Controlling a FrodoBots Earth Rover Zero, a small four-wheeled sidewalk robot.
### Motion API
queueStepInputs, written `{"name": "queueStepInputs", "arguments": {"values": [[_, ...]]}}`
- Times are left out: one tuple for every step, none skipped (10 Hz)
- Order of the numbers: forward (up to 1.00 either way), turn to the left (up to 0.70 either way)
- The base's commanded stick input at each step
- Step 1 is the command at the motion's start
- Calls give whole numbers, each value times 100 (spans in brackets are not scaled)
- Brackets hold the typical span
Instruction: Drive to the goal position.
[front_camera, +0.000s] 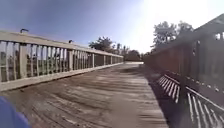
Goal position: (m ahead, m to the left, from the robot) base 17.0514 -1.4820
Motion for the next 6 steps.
{"name": "queueStepInputs", "arguments": {"values": [[70,-35],[70,-28],[70,-4],[70,0],[70,0],[70,0]]}}
